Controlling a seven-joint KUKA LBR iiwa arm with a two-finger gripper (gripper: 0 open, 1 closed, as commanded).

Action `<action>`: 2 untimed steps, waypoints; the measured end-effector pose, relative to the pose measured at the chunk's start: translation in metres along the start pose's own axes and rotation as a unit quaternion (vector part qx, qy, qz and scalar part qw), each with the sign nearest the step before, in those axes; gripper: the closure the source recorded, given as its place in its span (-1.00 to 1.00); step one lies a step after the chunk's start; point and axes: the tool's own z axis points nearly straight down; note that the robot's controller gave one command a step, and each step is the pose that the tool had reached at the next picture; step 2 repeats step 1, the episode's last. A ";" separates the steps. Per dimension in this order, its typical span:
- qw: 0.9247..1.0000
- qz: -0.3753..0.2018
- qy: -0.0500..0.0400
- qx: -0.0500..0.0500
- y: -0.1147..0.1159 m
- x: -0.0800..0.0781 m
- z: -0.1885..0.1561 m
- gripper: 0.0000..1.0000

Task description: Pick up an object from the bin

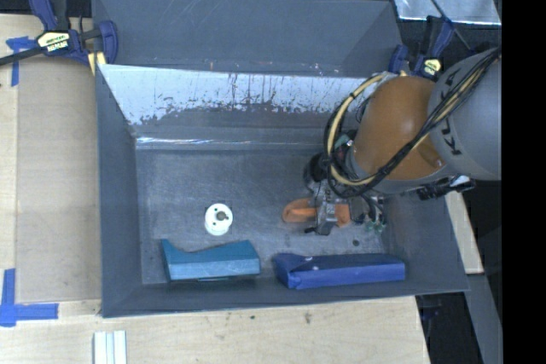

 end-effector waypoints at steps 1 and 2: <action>1.000 -0.023 -0.004 -0.001 0.014 0.001 -0.199 1.00; 1.000 -0.023 -0.004 -0.001 0.014 0.001 -0.199 1.00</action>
Offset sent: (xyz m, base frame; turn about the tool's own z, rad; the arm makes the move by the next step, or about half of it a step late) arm 0.0000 0.0000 0.0000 0.0000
